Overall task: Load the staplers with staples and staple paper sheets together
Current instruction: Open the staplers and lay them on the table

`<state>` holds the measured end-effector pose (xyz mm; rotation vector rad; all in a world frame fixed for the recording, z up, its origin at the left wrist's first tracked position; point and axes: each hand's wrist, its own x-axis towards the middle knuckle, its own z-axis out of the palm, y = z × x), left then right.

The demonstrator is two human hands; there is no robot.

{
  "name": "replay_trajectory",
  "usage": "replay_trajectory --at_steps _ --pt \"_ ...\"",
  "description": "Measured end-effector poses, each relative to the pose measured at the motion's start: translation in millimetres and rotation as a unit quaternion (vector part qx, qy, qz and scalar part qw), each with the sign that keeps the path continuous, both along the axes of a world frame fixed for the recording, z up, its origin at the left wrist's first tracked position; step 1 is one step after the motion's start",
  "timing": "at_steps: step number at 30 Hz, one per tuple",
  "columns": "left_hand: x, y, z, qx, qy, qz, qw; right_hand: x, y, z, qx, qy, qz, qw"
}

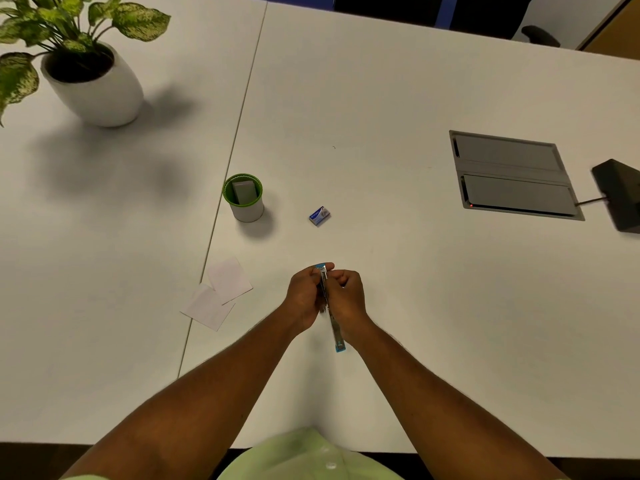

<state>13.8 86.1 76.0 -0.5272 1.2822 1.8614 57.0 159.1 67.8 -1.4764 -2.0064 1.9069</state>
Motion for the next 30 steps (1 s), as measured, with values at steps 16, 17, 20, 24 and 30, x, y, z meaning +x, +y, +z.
replay_trajectory --at_steps 16,17,20,24,30 --pt "-9.1 -7.8 -4.5 0.026 -0.059 0.048 0.997 31.1 -1.7 3.9 0.022 0.105 0.099 0.989" --pt "-8.9 -7.5 -4.0 0.029 -0.07 0.053 0.996 33.9 -1.5 4.5 0.014 0.114 0.1 0.988" --pt "-5.4 -6.3 -2.8 0.029 -0.09 0.052 0.994 38.9 1.7 3.0 -0.021 0.121 0.09 0.988" --pt "1.0 -6.5 -6.8 0.031 -0.097 0.051 0.993 41.7 4.5 1.6 -0.005 0.114 0.091 0.989" --pt "-1.3 -17.3 -12.4 0.016 -0.062 0.009 0.998 39.1 4.9 -1.9 0.013 0.091 0.096 0.991"
